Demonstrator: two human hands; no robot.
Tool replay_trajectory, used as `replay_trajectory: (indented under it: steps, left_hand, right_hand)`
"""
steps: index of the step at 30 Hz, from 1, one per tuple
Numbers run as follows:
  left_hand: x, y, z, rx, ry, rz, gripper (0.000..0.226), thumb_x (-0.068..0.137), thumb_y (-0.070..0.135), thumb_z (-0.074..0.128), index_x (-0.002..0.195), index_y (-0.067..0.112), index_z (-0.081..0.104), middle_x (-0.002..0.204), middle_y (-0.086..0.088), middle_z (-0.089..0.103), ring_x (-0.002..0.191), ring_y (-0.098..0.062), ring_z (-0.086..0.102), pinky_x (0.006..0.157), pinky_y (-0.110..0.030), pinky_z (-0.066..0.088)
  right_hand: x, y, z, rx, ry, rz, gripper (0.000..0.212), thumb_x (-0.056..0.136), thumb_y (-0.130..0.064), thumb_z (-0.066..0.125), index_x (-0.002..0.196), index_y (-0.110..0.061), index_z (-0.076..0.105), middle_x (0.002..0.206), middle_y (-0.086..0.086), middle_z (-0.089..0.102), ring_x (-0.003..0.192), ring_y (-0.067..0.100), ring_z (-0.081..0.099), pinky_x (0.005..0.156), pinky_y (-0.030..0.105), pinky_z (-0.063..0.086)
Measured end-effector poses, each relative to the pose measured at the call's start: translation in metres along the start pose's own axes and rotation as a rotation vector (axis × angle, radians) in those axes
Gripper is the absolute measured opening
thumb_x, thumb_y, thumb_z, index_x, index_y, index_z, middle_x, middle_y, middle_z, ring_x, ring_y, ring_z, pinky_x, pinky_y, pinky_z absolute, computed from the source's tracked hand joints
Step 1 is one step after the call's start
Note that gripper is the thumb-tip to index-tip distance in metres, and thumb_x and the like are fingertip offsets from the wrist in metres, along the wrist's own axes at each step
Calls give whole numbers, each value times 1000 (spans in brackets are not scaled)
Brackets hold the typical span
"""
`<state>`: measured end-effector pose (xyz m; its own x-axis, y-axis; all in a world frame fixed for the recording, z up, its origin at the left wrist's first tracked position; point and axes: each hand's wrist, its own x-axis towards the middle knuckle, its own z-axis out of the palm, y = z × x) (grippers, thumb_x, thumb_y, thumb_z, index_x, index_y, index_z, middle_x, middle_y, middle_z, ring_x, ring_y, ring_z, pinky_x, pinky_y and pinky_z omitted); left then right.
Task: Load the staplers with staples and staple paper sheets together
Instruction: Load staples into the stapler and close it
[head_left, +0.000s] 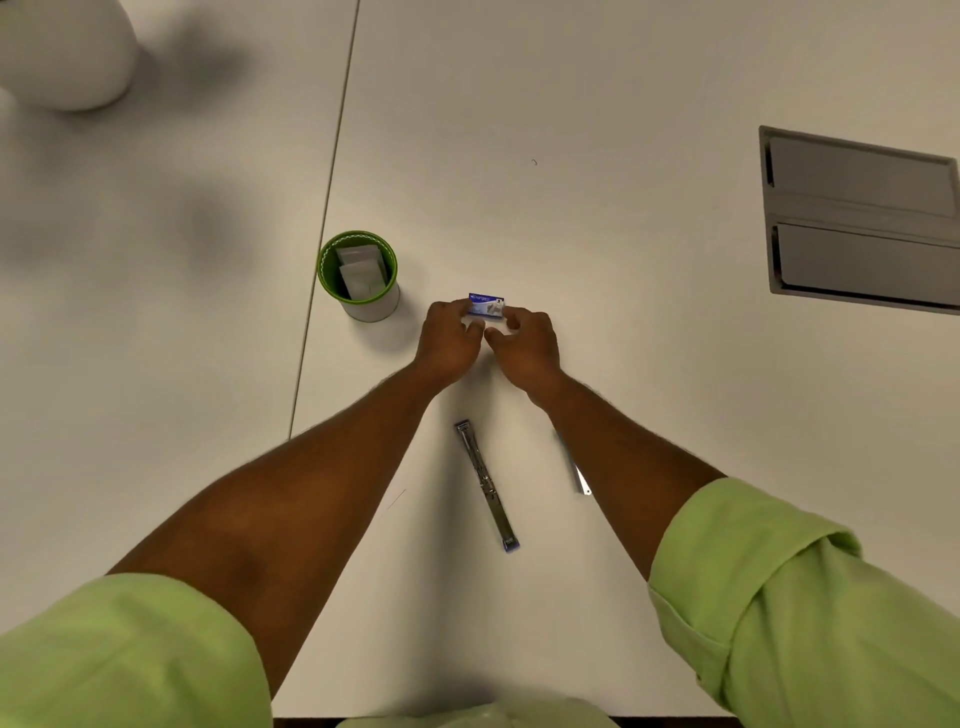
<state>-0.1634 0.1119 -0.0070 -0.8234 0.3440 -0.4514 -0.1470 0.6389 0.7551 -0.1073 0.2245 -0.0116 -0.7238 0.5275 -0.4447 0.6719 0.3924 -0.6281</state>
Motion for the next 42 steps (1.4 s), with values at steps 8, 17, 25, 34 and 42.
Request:
replay_trajectory:
  steps: [8, 17, 25, 34, 42]
  left_hand:
    - [-34, -13, 1, -213, 88, -42, 22, 99, 10, 54, 119, 10, 65, 121, -4, 68, 105, -17, 64, 93, -28, 52]
    - [-80, -41, 4, -665, 74, -258, 21, 99, -1, 51, 116, 2, 63, 106, -17, 72, 89, -26, 71, 93, -40, 58]
    - [-113, -58, -6, -817, -186, -228, 28, 101, 4, 52, 122, 14, 67, 112, -14, 74, 100, -27, 73, 85, -34, 60]
    - [-136, -63, -2, -822, -210, -236, 26, 99, -5, 52, 115, 6, 68, 111, -21, 73, 101, -35, 73, 88, -40, 61]
    - [-143, -59, 0, -784, -104, -220, 18, 95, -3, 61, 105, 10, 70, 108, -19, 74, 97, -30, 74, 80, -35, 63]
  right_hand:
    - [-29, 7, 5, 255, 189, 98, 18, 91, -30, 69, 95, -13, 63, 94, -4, 70, 92, 18, 68, 77, 27, 52]
    - [-90, 20, 4, 672, 93, 191, 21, 83, -4, 78, 100, -9, 66, 97, 12, 73, 89, 28, 74, 77, 33, 62]
    - [-134, 32, 2, 752, -31, 131, 32, 89, -6, 73, 120, -9, 66, 103, 18, 72, 92, 26, 72, 82, 36, 62]
    - [-159, 48, -7, 848, -89, 176, 28, 90, -6, 71, 117, -5, 66, 109, 25, 70, 90, 33, 73, 85, 43, 60]
    - [-161, 48, -14, 817, -69, 160, 23, 94, -2, 64, 116, -1, 66, 105, 24, 72, 84, 30, 73, 75, 31, 61]
